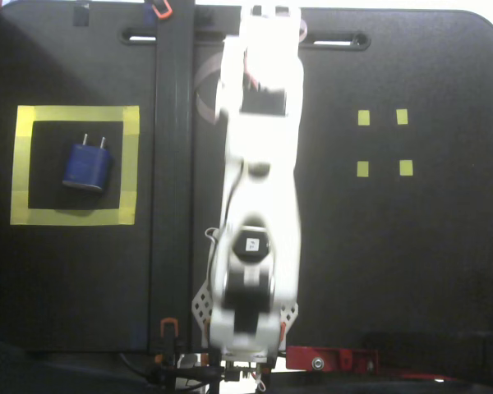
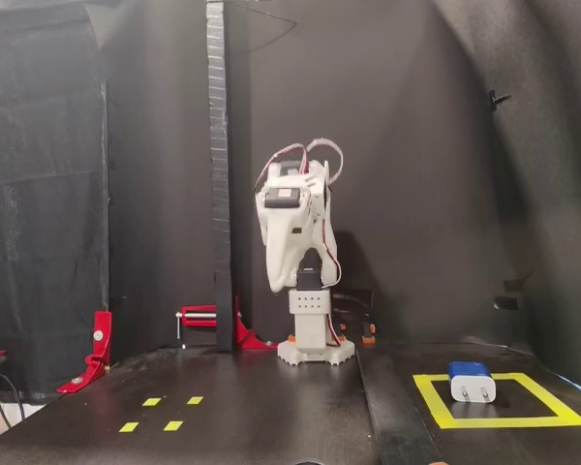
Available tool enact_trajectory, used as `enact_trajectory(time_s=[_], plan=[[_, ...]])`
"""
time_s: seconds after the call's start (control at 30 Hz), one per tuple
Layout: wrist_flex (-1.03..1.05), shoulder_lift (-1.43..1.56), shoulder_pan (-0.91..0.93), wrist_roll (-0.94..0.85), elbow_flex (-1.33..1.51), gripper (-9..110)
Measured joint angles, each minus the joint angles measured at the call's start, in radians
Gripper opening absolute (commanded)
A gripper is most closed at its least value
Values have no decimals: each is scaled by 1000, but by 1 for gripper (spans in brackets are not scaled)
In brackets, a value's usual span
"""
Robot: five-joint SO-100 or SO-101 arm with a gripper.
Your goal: Grasp the block and place it in the designated area.
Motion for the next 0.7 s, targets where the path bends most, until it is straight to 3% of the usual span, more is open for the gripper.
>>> enact_trajectory(time_s=[0.2,0.7], plan=[[-112,233,-2,0,213,0],[-163,741,-26,0,629,0]])
